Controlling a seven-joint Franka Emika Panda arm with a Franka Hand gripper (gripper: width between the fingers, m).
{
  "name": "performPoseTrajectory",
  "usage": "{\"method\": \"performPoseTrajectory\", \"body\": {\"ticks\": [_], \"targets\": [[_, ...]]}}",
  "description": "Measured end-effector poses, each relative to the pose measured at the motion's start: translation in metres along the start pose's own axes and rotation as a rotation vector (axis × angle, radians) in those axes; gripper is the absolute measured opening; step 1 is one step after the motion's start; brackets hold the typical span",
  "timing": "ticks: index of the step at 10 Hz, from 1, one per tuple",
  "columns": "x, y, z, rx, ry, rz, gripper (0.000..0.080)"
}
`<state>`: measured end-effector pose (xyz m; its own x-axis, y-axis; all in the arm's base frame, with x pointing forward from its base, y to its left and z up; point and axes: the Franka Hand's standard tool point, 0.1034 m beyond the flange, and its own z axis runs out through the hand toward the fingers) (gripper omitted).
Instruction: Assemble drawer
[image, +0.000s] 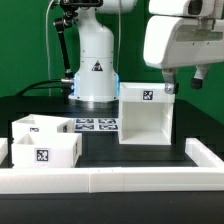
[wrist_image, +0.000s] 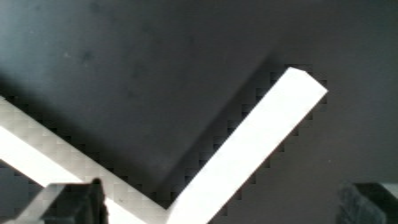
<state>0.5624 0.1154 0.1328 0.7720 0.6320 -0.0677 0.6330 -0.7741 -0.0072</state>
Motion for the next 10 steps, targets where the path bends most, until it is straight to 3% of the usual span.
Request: {"method": "performPoseTrajectory", "body": {"ticks": [6, 8, 10], "targets": [[-0.003, 0.000, 0.001, -0.006, -0.002, 0.020, 0.0649], [-0.025, -0.010, 0.001, -0.013, 0.007, 0.083, 0.0649], [-0.030, -0.014, 0.002, -0.007, 0.004, 0.233, 0.0649]]}}
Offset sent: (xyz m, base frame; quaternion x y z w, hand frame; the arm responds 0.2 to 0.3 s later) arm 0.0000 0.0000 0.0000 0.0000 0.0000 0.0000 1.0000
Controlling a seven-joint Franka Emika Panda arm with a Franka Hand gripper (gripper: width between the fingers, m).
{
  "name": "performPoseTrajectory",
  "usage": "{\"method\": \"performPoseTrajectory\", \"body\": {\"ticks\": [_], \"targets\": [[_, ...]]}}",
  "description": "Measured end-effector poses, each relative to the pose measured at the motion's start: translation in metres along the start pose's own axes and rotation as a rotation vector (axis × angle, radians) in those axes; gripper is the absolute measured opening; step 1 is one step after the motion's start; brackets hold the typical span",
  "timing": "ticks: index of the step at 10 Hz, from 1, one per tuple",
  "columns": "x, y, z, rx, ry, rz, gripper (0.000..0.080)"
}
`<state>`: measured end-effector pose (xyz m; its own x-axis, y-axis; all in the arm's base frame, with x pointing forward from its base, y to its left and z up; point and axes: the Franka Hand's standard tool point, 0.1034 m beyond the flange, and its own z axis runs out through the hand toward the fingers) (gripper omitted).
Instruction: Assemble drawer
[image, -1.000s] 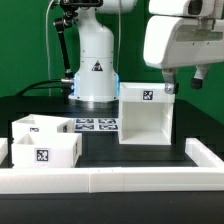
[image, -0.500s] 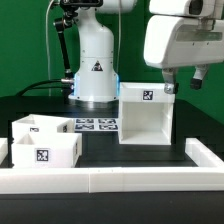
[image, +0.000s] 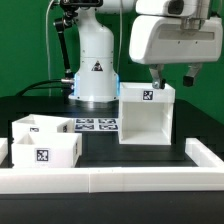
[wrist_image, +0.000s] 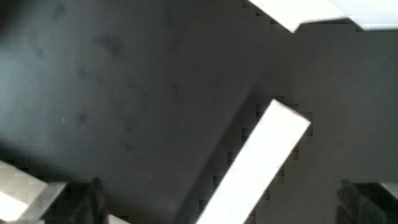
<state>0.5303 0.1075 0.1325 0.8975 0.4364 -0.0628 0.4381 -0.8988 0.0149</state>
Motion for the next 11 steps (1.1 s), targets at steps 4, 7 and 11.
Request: {"method": "performPoseTrajectory", "body": {"ticks": [4, 7, 11], "targets": [[-0.001, -0.001, 0.001, 0.004, -0.003, 0.274, 0.0649], [-0.032, -0.017, 0.001, 0.029, 0.004, 0.369, 0.0649], [-0.074, -0.045, -0.012, 0.021, -0.005, 0.390, 0.0649]]}}
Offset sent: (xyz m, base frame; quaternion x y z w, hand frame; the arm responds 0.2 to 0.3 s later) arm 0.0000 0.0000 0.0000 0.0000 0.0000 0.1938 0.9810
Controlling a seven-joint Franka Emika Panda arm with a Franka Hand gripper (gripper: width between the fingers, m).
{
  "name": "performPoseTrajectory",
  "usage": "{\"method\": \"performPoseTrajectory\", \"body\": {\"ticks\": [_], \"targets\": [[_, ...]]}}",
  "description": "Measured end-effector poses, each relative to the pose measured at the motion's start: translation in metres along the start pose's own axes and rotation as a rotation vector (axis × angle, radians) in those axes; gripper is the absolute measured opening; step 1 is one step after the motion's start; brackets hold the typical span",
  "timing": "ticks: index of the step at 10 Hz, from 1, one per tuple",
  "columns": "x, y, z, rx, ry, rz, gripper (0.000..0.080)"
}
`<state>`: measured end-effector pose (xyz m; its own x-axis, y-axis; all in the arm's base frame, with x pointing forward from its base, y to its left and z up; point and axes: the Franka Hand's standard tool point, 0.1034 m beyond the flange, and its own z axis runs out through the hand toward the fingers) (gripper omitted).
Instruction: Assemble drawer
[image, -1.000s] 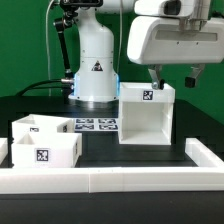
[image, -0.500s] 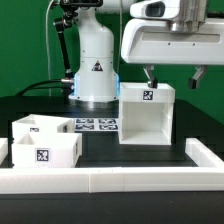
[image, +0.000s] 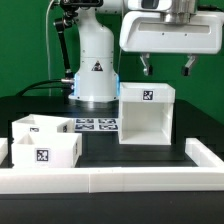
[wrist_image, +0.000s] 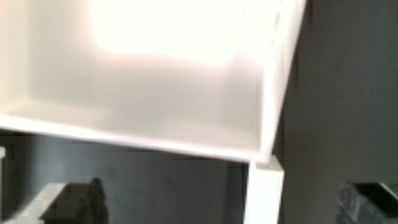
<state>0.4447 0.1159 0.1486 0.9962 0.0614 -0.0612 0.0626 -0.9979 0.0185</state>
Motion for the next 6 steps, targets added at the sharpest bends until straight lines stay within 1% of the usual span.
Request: {"method": "performPoseTrajectory", "body": {"ticks": [3, 4, 5, 6], "targets": [[0.000, 0.000, 0.001, 0.000, -0.003, -0.002, 0.0649], [-0.003, -0.002, 0.004, 0.011, -0.005, 0.049, 0.0649], [-0.013, -0.006, 0.011, 0.029, -0.017, 0.115, 0.0649], [-0.021, -0.012, 0.018, 0.032, -0.019, 0.130, 0.0649]]}}
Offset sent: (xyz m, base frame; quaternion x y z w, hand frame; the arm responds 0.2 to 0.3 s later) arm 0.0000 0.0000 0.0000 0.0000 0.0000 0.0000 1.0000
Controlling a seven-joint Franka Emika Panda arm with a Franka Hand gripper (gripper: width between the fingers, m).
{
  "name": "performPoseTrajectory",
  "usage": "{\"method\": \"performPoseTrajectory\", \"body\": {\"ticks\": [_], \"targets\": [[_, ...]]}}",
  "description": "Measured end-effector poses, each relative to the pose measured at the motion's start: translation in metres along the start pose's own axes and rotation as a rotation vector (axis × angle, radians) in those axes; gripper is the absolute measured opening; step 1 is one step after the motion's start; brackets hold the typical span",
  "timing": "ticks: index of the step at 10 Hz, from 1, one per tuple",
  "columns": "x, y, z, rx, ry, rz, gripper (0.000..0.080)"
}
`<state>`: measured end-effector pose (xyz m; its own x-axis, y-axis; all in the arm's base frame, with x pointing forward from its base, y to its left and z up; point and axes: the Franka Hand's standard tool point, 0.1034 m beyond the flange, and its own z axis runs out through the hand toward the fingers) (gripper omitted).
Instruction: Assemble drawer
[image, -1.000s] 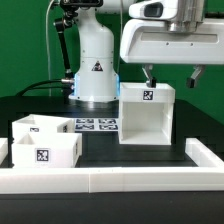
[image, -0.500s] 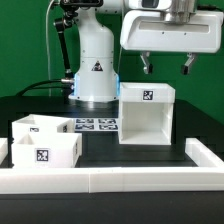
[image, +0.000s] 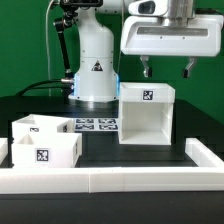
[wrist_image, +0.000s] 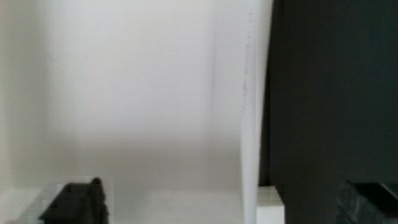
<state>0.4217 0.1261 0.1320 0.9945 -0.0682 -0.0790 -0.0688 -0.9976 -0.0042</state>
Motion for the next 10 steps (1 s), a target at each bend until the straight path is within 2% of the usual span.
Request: {"method": "performPoseTrajectory", "body": {"ticks": [3, 5, 7, 9, 10], "targets": [[-0.014, -0.009, 0.019, 0.014, 0.007, 0.008, 0.0649], [-0.019, -0.016, 0.030, 0.019, 0.005, 0.003, 0.0649], [-0.020, -0.016, 0.034, 0.018, -0.003, 0.002, 0.0649], [-0.022, -0.014, 0.036, 0.016, -0.008, -0.004, 0.0403], [-0.024, -0.013, 0.037, 0.015, -0.011, -0.004, 0.0403]]}}
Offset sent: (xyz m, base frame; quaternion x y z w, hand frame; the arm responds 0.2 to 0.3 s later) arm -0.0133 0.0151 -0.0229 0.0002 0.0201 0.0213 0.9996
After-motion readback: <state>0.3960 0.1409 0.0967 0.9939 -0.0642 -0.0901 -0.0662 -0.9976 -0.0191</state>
